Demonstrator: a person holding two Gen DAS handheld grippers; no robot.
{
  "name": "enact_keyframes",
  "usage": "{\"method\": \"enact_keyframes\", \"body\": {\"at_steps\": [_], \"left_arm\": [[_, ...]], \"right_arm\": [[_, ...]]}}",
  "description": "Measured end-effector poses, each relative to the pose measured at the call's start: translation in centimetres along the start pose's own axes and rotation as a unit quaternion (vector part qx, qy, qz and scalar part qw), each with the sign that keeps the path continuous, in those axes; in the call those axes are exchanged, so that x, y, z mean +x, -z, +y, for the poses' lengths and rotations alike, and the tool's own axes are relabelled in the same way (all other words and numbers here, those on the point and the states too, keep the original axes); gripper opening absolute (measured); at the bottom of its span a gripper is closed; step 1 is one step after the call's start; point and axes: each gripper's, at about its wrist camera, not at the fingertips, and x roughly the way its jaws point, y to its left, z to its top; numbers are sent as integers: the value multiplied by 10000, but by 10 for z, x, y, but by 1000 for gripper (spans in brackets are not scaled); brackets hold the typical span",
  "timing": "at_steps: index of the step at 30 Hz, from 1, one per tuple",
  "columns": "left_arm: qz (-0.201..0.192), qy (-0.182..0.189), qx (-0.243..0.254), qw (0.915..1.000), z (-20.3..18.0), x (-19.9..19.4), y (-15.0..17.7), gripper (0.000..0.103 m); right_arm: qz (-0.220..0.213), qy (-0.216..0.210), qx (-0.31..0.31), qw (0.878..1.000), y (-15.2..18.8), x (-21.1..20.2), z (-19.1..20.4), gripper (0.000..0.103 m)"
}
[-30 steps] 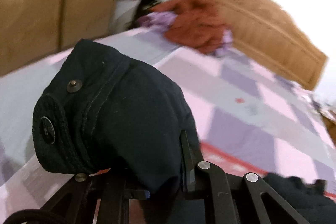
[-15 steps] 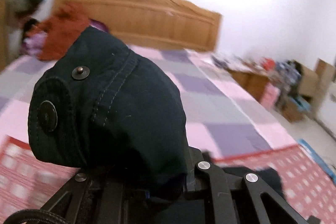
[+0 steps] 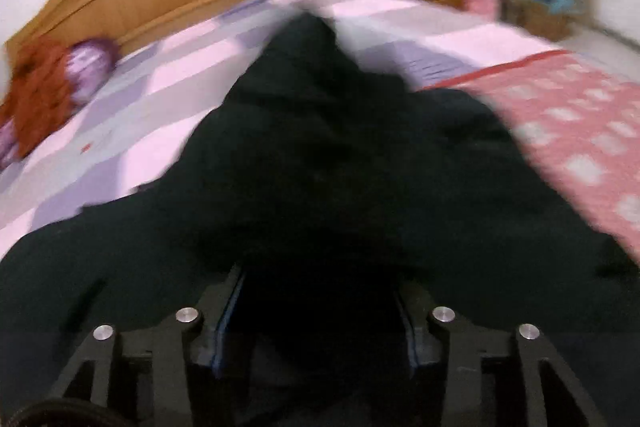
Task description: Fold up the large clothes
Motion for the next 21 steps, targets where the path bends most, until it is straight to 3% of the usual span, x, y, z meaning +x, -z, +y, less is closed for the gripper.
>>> {"method": "enact_keyframes", "body": {"at_steps": [3,5,8,11,13,17,21], "left_arm": [[-190,243,300,9991,-23,-15,1,65],[-241,337,164,9990,-26,-19,-2,71],[-477,875,-142,9949,-19,-37,-9,73],[-745,864,57,9934,-30,-54,-15,74],[-851,837,-110,9928,-22,-65,-13,75],[-784,166,-569,9952,29,-74,8,75],[-310,-952,-1129,9886,115,-76,46,75]], "right_arm": [[92,134,196,9997,14,-6,-21,102],[113,217,341,9991,19,-12,-31,102],[126,378,534,9978,24,-18,-44,102],[123,460,585,9972,23,-20,-47,102],[55,520,584,9969,15,-20,-47,102],[-154,495,493,9974,0,-25,-35,102],[-385,373,254,9982,-19,-26,-12,102]]}}
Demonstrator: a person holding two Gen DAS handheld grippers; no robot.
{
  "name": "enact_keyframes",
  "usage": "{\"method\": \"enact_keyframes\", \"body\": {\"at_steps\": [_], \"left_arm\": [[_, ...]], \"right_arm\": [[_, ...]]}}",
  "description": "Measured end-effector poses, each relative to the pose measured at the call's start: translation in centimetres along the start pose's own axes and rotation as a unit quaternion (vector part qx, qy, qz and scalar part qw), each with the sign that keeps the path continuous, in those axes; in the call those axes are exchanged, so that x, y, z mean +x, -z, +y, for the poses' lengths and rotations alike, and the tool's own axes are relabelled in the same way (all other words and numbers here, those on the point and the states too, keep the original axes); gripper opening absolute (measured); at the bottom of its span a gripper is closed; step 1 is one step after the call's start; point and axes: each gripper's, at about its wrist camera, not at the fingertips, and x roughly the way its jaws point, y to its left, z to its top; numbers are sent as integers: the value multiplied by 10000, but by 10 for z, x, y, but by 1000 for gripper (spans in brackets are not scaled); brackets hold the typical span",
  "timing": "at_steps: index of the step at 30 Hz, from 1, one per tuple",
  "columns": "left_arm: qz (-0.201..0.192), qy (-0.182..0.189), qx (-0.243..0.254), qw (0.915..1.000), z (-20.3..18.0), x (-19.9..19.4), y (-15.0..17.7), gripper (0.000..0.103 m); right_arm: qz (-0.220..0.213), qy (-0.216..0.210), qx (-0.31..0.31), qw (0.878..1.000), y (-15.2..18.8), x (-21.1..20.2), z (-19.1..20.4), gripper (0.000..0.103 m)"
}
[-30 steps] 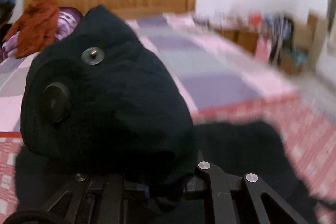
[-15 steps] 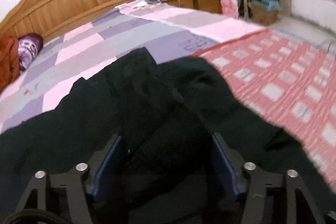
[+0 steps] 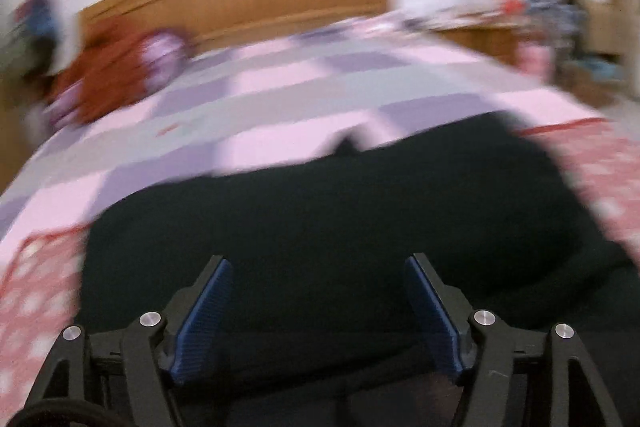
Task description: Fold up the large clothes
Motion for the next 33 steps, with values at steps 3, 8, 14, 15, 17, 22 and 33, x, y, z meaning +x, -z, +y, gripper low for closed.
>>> {"method": "enact_keyframes", "body": {"at_steps": [3,8,14,15,17,22,33], "left_arm": [[153,-631,-271,9975,53,11,2,75],[276,-967,-761,9920,109,45,-16,75],[1245,-981,-664,9851,118,118,-4,78],[1386,-1000,-547,9838,118,128,5,81],[1356,-932,-581,9847,124,131,16,91],[1418,-758,-754,9841,144,130,35,98],[1651,-922,-871,9781,181,125,47,97]], "right_arm": [[-186,-189,-152,9995,-20,2,26,102],[-592,-567,-354,9960,-74,20,83,102],[-720,-679,-926,9908,-133,69,173,102],[-574,-608,-1062,9908,-135,83,181,102],[226,-15,-1219,9923,-124,136,178,102],[740,-212,-75,9970,-89,170,100,102],[707,-147,-414,9965,-87,181,107,102]]}}
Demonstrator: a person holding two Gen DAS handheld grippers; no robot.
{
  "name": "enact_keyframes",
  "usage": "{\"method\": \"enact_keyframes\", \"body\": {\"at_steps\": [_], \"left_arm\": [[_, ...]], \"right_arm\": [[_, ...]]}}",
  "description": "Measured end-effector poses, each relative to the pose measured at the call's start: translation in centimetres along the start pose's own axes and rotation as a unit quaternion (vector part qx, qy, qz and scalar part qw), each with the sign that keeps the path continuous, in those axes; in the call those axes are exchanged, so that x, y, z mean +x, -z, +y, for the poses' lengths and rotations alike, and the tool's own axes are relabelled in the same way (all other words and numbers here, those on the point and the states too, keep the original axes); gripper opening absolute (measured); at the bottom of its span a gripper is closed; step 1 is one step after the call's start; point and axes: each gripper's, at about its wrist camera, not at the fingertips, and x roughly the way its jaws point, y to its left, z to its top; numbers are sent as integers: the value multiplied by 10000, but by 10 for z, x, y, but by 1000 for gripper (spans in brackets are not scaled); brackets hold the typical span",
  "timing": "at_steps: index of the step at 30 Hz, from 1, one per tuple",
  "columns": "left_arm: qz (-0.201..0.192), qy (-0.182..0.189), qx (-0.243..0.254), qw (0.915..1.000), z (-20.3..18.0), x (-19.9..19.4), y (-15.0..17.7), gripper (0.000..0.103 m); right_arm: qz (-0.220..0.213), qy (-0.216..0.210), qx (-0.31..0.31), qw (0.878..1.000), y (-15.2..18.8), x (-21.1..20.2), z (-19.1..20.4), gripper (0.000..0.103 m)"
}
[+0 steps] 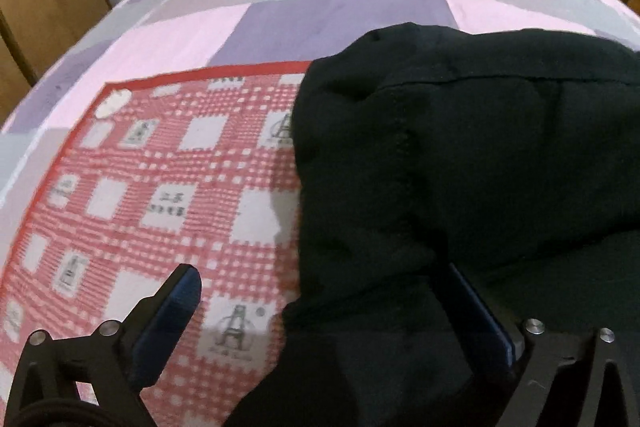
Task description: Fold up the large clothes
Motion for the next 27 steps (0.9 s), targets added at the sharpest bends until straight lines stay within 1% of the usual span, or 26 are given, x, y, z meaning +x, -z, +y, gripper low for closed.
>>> {"method": "enact_keyframes", "body": {"at_steps": [1,2,4,5,6,7,8,9,10,11,12,13,14,15,16,17,19,20,21,22,23,24,25,27], "left_arm": [[-57,-28,20,10000,0,-5,-2,92],[-149,-17,38,9999,-1,-11,-4,90],[-548,280,58,9981,-4,-32,-10,90],[-821,435,111,9956,-10,-46,-18,90],[-953,515,147,9940,-13,-52,-22,90],[-1087,638,222,9918,-22,-57,-31,90],[-1135,679,271,9908,-30,-57,-39,90],[-1148,706,301,9904,-36,-55,-45,90],[-1120,712,340,9906,-46,-50,-55,90],[-1061,662,382,9914,-52,-44,-60,90],[-895,548,443,9935,-59,-33,-67,90],[-725,441,493,9952,-63,-22,-73,91],[-520,307,490,9970,-65,-8,-77,94],[-293,240,404,9985,-61,7,-78,96],[-109,183,236,9995,-54,18,-78,99],[-6,127,93,9999,-46,25,-76,100],[49,-4,-76,10000,-31,33,-70,103],[50,-43,-110,9999,-25,36,-67,103],[114,-27,-159,9998,-19,43,-61,103],[198,11,-167,9997,-17,48,-56,103],[241,-2,-183,9995,-16,52,-51,103],[218,-19,-168,9996,-17,55,-48,103],[178,-53,-108,9998,-18,57,-45,103],[292,3,-124,9995,-18,66,-42,103]], "right_arm": [[8,-13,4,10000,2,2,-4,102],[21,-19,6,10000,1,3,-4,102],[-3,18,0,10000,1,-1,-5,102],[-47,75,-4,10000,0,-6,-5,102],[-149,220,-50,9996,0,-15,-3,102],[-348,406,-130,9985,-1,-28,2,102],[-824,557,-257,9947,-6,-51,12,102],[-1201,527,-313,9909,-12,-67,21,102],[-1413,463,-344,9883,-16,-76,26,102],[-1676,249,-454,9845,-28,-87,43,102],[-1693,95,-514,9842,-36,-86,51,102],[-1562,-99,-573,9860,-47,-80,63,102],[-1300,-239,-573,9896,-59,-68,73,102],[-1017,-280,-553,9929,-68,-52,78,102],[-780,-76,-591,9952,-73,-36,77,102],[-524,257,-580,9966,-73,-19,68,102],[-276,280,-199,9990,-68,2,37,102],[-83,414,141,9990,-60,14,9,102],[-13,189,464,9987,-52,20,-16,102],[15,-89,526,9986,-46,24,-26,102],[8,-11,236,9997,-44,26,-20,102],[-74,172,-33,9998,-43,27,-13,102],[-77,199,-52,9998,-41,29,-11,103],[-20,57,173,9998,-40,39,-14,103]]}}
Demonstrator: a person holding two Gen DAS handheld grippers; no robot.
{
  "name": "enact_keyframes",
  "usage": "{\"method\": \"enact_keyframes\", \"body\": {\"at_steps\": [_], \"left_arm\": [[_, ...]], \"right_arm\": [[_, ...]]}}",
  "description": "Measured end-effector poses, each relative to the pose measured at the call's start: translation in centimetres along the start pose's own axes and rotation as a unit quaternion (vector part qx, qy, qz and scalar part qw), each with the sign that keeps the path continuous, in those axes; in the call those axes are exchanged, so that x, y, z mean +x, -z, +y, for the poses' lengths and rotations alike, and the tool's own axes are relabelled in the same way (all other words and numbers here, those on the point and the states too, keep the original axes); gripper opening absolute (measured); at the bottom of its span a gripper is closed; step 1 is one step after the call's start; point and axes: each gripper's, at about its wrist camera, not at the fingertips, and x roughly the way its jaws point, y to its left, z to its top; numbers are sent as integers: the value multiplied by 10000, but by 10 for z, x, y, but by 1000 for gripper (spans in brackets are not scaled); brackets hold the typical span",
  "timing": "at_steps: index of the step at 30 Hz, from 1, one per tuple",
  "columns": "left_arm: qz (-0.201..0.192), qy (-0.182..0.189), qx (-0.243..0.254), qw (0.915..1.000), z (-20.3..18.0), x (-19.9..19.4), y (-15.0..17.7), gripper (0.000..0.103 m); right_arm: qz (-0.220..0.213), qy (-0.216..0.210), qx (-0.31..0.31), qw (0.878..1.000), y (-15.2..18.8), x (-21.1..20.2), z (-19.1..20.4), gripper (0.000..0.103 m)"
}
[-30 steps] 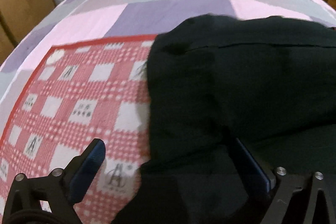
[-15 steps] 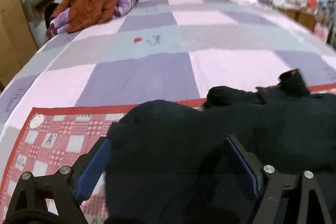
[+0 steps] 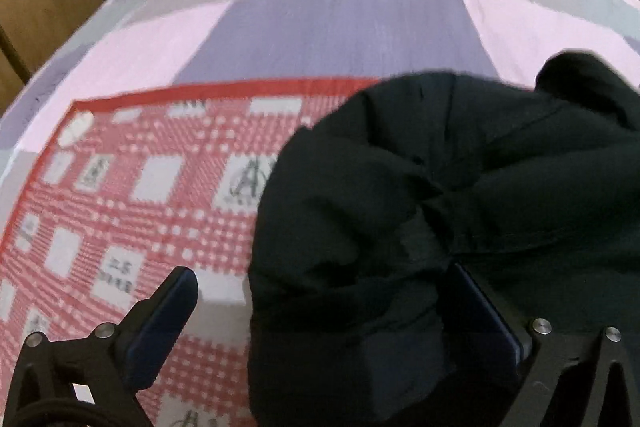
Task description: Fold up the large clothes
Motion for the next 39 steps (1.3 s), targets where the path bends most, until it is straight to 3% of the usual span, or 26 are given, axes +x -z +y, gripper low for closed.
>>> {"method": "enact_keyframes", "body": {"at_steps": [4,7,10,13,15,17,20,22,25,27,29,30,33,36,39], "left_arm": [[150,154,15,9998,9,3,-2,103],[159,71,52,9998,18,-10,1,103],[-167,-49,113,9998,19,-42,9,91],[-847,410,414,9947,3,-93,33,91],[-1115,663,767,9886,-21,-117,52,91],[-1194,903,1078,9828,-49,-130,71,92],[-1053,829,1335,9819,-67,-122,83,93],[-928,781,1244,9848,-53,-109,85,97],[-536,809,533,9939,5,-90,82,103],[-363,407,378,9978,36,-82,85,103],[-87,355,284,9989,61,-79,94,102],[-13,369,233,9990,66,-82,100,101],[8,399,298,9988,68,-104,125,99],[-59,691,468,9965,51,-138,159,99],[135,704,879,9936,26,-154,203,99]], "right_arm": [[30,-126,-28,9999,7,4,-3,103],[189,-264,-51,9995,3,9,-10,103],[280,-267,-10,9993,0,3,-9,103],[-184,241,-181,9994,-1,-37,-1,101],[-923,95,-468,9946,10,-87,23,101],[-1170,-192,-779,9899,21,-116,52,101],[-1051,-700,-1276,9837,43,-133,104,101],[-786,-376,-1447,9856,54,-120,114,101],[-128,-135,-614,9979,68,-87,61,100],[97,179,-4,9998,80,-76,3,101],[275,-302,474,9980,90,-73,-32,102],[243,-337,209,9989,92,-79,-32,102],[-53,85,-573,9983,96,-105,-9,101],[-368,-369,-797,9955,112,-150,18,101],[-211,-885,-1147,9892,146,-184,46,101]]}}
